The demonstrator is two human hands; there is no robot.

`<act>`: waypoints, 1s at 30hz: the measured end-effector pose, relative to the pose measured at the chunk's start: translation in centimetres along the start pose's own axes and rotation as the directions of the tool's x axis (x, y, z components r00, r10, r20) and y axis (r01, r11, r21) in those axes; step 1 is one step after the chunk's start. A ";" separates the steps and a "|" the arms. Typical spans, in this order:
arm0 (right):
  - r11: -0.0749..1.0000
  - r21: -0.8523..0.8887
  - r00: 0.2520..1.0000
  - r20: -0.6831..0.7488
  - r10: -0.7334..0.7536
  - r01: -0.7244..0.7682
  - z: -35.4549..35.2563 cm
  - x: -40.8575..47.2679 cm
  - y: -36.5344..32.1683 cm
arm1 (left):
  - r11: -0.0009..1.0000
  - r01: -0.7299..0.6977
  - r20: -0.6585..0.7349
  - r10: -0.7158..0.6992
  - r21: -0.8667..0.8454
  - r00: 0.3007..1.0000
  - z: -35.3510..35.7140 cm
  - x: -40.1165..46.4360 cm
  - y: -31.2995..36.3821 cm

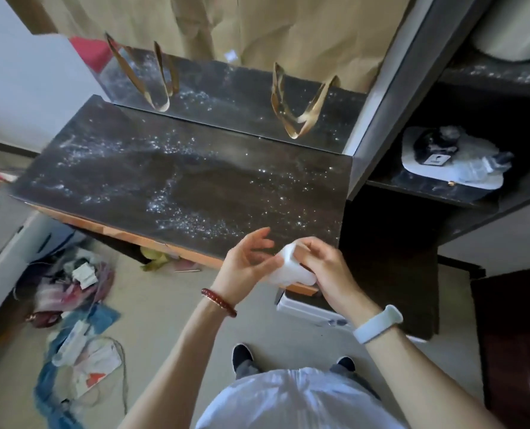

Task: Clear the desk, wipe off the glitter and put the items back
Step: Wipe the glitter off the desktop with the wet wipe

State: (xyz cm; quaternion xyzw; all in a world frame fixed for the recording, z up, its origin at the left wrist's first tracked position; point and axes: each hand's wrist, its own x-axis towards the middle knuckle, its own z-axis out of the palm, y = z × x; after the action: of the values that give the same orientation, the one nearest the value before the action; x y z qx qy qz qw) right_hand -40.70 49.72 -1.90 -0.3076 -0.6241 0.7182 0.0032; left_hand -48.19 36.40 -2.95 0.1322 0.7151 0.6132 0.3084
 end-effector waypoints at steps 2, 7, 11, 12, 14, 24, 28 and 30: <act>0.999 0.024 0.999 -0.024 0.031 -0.031 1.4 0.4 -0.2 | 0.995 -0.031 0.074 0.024 0.095 0.997 -1.6 0.5 0.2; 0.984 0.141 0.991 -0.059 0.122 -0.112 2.9 2.1 -0.7 | 0.983 -0.100 0.109 0.083 0.156 0.991 -3.8 2.1 -0.2; 0.997 0.049 0.997 -0.048 0.065 -0.063 2.9 4.0 -0.7 | 0.976 -0.080 0.129 0.054 0.202 0.990 -3.7 4.2 -0.1; 0.998 0.043 0.998 -0.033 0.046 -0.045 2.8 4.6 -0.6 | 0.974 -0.061 0.092 0.042 0.216 0.995 -3.7 4.9 -0.1; 0.995 0.098 1.000 -0.003 0.027 -0.027 2.7 5.6 -0.8 | 0.973 -0.020 -0.020 0.025 0.228 0.999 -3.7 6.3 -0.2; 0.999 -0.031 0.949 -0.313 -0.029 0.020 0.2 10.5 0.3 | 0.986 0.076 -0.011 -0.075 0.152 0.997 -1.3 12.1 -0.1; 0.697 -0.713 0.760 -0.415 -0.500 0.069 -2.9 12.7 1.1 | 0.662 0.013 -0.065 0.054 0.749 0.996 -2.0 15.1 -2.2; 0.535 -0.844 0.764 -0.317 -0.562 0.043 -3.7 13.6 2.4 | 0.490 0.016 -0.035 0.030 0.872 0.999 -3.1 16.6 -3.2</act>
State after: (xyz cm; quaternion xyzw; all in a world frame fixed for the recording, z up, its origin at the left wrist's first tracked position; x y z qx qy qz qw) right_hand -49.15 57.78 -10.13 -0.3502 -0.8917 0.2250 0.1780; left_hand -62.33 42.67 -10.50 0.2588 0.9332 0.1720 0.1806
